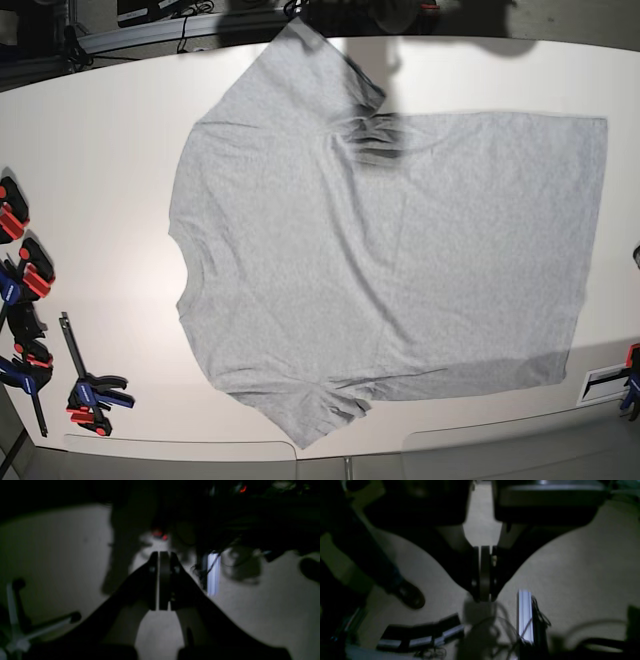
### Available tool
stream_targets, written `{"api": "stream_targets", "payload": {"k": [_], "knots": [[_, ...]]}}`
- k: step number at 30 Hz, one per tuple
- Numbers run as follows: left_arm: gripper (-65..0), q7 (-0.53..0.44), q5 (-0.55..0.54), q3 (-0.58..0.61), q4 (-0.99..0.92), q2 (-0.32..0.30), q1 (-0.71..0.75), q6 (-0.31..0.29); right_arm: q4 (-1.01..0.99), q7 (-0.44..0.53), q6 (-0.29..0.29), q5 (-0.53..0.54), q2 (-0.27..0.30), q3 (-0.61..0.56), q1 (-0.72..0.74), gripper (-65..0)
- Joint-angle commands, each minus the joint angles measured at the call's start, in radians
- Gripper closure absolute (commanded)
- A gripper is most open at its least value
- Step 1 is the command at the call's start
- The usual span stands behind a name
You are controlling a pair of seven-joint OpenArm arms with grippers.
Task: Fold the T-shirt properly
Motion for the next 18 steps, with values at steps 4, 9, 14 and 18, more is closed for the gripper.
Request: {"api": "stream_targets", "payload": {"k": [4, 9, 14, 18], "knots": [[0.0, -0.005, -0.007, -0.113, 0.16, -0.014, 0.085, -0.002, 0.241, 0.024, 0.0, 0.075, 0.037, 0.003, -0.114, 0.0], [0.0, 0.07, -0.142, -0.253, 0.281, -0.014, 0.105, -0.002, 0.487, 0.023, 0.001, 0.106, 0.068, 0.01, -0.201, 0.0], [0.0, 0.104, -0.167, -0.343, 0.328, -0.014, 0.106, -0.002, 0.702, 0.022, 0.001, 0.12, 0.068, 0.053, -0.276, 0.0], [0.0, 0.101, -0.172, -0.377, 0.331, -0.014, 0.106, -0.002, 0.882, 0.021, 0.002, 0.201, 0.068, 0.112, -0.318, 0.0]]}}
